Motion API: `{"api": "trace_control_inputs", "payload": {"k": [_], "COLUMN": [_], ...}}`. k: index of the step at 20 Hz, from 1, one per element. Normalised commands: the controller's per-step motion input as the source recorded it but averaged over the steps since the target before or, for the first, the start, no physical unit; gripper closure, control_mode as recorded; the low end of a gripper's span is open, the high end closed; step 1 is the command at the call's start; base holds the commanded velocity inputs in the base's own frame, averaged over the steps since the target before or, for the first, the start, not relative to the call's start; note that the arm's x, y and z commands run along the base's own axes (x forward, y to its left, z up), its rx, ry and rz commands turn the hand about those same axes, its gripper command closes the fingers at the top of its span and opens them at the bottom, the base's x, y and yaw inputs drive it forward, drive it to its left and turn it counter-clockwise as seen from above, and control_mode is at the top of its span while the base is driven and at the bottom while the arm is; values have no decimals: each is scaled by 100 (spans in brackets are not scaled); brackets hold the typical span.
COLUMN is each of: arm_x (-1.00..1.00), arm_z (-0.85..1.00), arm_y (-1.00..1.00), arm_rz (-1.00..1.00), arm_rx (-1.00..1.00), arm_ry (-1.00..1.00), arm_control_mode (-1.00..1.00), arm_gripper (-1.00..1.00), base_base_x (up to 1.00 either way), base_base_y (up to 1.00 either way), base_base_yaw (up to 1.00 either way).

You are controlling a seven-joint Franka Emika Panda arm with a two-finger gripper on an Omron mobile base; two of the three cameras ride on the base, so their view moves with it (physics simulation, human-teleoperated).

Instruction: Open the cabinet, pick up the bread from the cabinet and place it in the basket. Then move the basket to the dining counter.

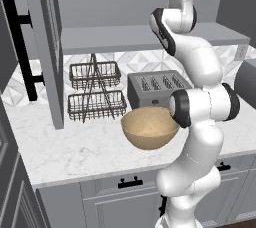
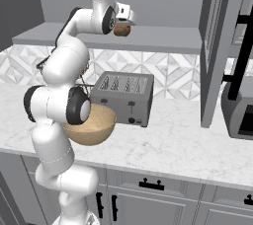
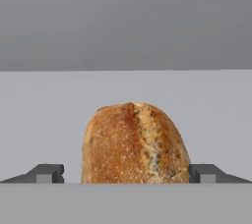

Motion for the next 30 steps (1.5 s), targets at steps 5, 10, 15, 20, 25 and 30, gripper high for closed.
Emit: {"api": "trace_control_inputs", "payload": {"k": [5, 10, 15, 20, 25, 30], "arm_x": [30, 24, 4, 0, -4, -22], "arm_z": [-47, -41, -20, -21, -30, -11], "arm_y": [-41, -28, -3, 1, 5, 3], "arm_rz": [0, 2, 7, 3, 0, -1], "arm_rx": [0, 0, 1, 1, 2, 1], "arm_ry": [1, 0, -1, -5, -15, -11], "arm_control_mode": [-100, -100, -100, -100, -100, -100], "arm_gripper": [-100, -100, 100, 100, 100, 100], "base_base_x": [0, 0, 0, 0, 0, 0], "base_base_y": [0, 0, 0, 0, 0, 0], "base_base_yaw": [0, 0, 0, 0, 0, 0]}}
